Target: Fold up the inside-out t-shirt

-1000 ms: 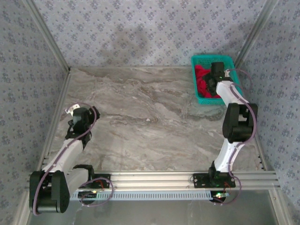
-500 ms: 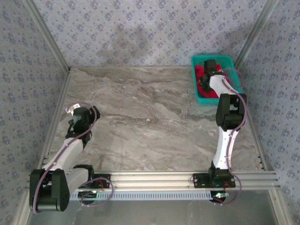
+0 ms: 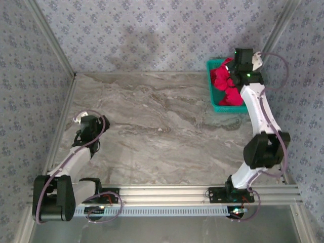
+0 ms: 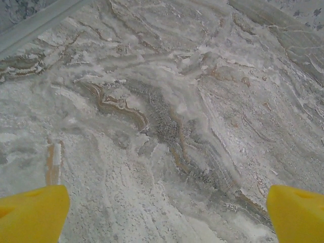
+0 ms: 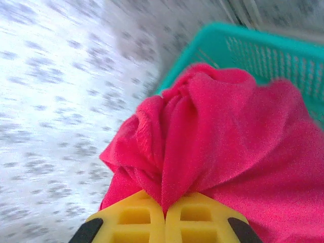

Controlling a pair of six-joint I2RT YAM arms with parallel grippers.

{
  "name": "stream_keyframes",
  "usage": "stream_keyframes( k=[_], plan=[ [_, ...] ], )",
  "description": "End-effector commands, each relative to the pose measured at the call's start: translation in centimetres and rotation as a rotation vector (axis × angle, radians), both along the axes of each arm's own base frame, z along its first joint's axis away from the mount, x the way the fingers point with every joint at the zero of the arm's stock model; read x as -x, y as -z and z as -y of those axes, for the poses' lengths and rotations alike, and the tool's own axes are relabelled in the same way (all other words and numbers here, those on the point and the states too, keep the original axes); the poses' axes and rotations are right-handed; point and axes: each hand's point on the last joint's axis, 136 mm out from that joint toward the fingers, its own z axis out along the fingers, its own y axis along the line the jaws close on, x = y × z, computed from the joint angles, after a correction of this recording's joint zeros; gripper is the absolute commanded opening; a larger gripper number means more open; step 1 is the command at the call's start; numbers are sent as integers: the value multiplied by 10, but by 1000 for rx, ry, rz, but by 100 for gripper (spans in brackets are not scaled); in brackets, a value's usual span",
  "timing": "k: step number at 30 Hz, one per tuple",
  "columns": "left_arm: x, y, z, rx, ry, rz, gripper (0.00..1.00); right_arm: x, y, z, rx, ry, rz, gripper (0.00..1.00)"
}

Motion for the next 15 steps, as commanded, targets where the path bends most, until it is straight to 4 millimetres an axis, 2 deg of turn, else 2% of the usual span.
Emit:
stream_keyframes(
  k=[1,4,6,9,12,15],
  plan=[
    [-14,-19,6,39,22,65,100,25,-79,0,110,19,182,0],
    [-15,-18,8,46,28,65,100,48,-142,-19,193,-28,297,0],
    [-15,-18,9,51,31,67,100,63,-179,-42,230,-89,370,0],
    [-16,-16,10,58,39,65,100,81,-223,-80,270,-183,469,0],
    [-16,-16,12,62,46,65,100,96,-259,-122,308,-301,555,0],
    [-17,-15,13,64,49,61,100,102,-279,-168,315,-432,617,0]
  ],
)
